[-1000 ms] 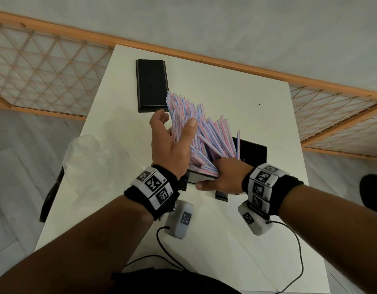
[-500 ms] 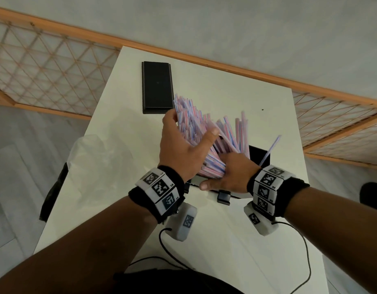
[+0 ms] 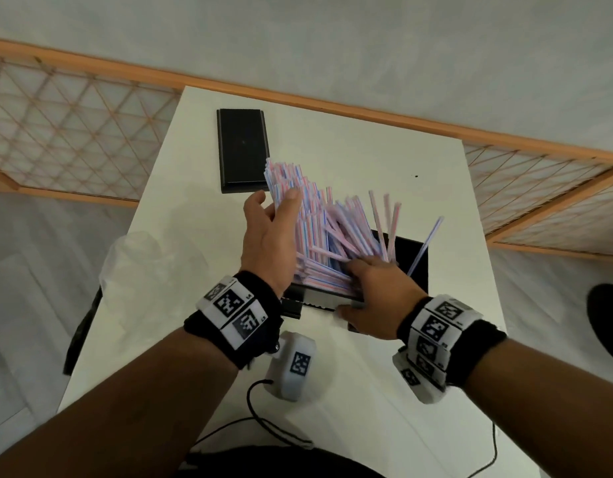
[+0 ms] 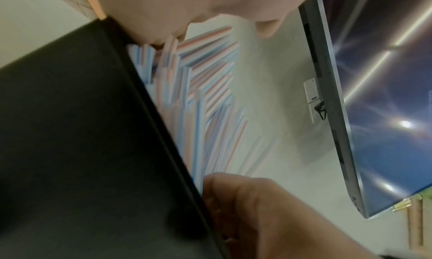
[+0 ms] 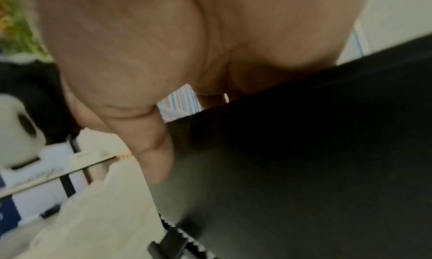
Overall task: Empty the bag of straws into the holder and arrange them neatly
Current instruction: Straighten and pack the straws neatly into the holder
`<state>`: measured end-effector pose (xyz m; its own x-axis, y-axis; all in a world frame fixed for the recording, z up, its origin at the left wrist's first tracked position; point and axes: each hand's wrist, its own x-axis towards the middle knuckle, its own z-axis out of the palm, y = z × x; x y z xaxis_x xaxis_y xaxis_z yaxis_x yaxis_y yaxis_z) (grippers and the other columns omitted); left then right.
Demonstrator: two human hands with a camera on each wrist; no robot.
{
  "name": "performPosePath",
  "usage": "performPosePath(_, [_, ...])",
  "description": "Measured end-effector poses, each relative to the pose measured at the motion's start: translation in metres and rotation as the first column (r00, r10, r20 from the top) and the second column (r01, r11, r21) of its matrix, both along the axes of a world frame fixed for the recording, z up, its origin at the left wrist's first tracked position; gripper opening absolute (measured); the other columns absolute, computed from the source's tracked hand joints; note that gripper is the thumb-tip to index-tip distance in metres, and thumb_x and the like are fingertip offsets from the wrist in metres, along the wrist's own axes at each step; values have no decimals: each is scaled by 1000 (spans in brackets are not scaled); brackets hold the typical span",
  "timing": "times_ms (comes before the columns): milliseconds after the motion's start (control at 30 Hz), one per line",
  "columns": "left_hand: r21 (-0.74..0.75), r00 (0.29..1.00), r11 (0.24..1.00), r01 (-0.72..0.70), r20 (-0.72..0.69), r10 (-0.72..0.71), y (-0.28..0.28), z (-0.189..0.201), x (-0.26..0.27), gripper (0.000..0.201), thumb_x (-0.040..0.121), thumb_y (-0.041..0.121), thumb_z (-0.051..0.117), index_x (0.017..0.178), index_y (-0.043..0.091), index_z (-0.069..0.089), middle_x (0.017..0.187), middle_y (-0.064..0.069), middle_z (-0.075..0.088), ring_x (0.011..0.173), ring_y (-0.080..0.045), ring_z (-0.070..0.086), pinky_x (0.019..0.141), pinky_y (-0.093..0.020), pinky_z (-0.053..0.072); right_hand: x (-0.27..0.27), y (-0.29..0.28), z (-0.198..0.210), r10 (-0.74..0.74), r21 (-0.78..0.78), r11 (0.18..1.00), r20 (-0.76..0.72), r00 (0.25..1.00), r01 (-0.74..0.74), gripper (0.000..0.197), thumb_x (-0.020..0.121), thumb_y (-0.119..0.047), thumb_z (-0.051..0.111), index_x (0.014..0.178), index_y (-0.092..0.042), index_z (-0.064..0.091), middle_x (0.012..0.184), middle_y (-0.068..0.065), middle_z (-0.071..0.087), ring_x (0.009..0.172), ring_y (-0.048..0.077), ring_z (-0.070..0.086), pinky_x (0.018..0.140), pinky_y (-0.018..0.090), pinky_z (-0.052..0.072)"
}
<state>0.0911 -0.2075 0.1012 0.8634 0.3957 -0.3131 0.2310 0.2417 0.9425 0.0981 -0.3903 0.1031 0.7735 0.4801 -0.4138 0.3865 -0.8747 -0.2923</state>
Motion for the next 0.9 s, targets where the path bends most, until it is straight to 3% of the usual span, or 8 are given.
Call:
performPosePath(67, [-37, 1000, 999, 13, -9, -14, 0, -1, 1, 102, 74, 81, 56, 151, 20, 29, 135, 3, 60, 123, -11, 59, 110, -40, 43, 3, 5, -2, 1, -42, 999, 5, 1000, 0, 39, 80, -54, 69, 103, -24, 60, 91, -2, 60, 96, 27, 63, 81, 31, 51])
performPosePath(167, [40, 999, 998, 51, 11, -51, -4, 3, -7, 97, 84, 72, 51, 156, 14, 20, 127, 16, 60, 114, 6, 58, 103, -25, 44, 8, 11, -3, -54, 4, 999, -99, 994, 54, 31, 80, -52, 72, 93, -26, 63, 73, -10, 56, 79, 22, 61, 72, 28, 48])
performPosePath(267, [122, 997, 991, 56, 39, -62, -4, 2, -13, 106, 74, 77, 49, 154, 14, 21, 140, 0, 56, 122, -15, 61, 104, -38, 49, 14, 19, -5, -62, -47, 997, -181, 982, 54, 34, 78, -53, 74, 94, -23, 66, 76, -9, 59, 77, 18, 61, 72, 28, 49])
performPosePath(400, [140, 998, 990, 17, 57, -26, -3, -2, -15, 88, 80, 62, 57, 147, 13, 29, 129, 4, 59, 102, 5, 63, 87, -19, 51, 20, 27, -6, -80, -54, 996, -255, 964, 69, 35, 76, -51, 76, 96, -25, 64, 86, -6, 67, 84, 17, 64, 78, 30, 52])
performPosePath(533, [141, 997, 990, -5, 82, -7, -3, -2, -17, 98, 67, 68, 64, 144, 17, 29, 143, -2, 49, 119, -14, 62, 95, -29, 55, 23, 31, -7, -94, -112, 992, -274, 957, 65, 42, 75, -54, 77, 92, -17, 65, 85, 0, 67, 79, 17, 64, 67, 29, 51])
performPosePath(600, [152, 996, 988, 7, 85, -20, -3, -1, -18, 93, 71, 60, 71, 142, 17, 30, 140, -1, 52, 112, -10, 66, 88, -21, 57, 21, 34, -5, -63, -94, 995, -273, 960, 38, 38, 77, -48, 77, 97, -18, 64, 85, -3, 65, 80, 17, 62, 63, 25, 46])
performPosePath(767, [245, 995, 968, 56, 69, -75, -7, -1, -15, 80, 79, 46, 81, 137, 19, 33, 123, 11, 59, 105, 0, 66, 80, -7, 52, 26, 33, -3, -58, 3, 998, -362, 930, 64, 66, 76, -42, 80, 135, -27, 52, 125, -7, 61, 115, 15, 58, 100, 34, 46])
performPosePath(900, [279, 996, 959, 54, 53, -71, -8, 0, -14, 74, 80, 46, 80, 134, 22, 35, 124, 11, 60, 107, 1, 65, 82, -8, 51, 24, 36, -5, -24, -12, 1000, -334, 942, 22, 76, 79, -48, 78, 142, -22, 44, 132, -4, 57, 121, 18, 54, 104, 32, 42])
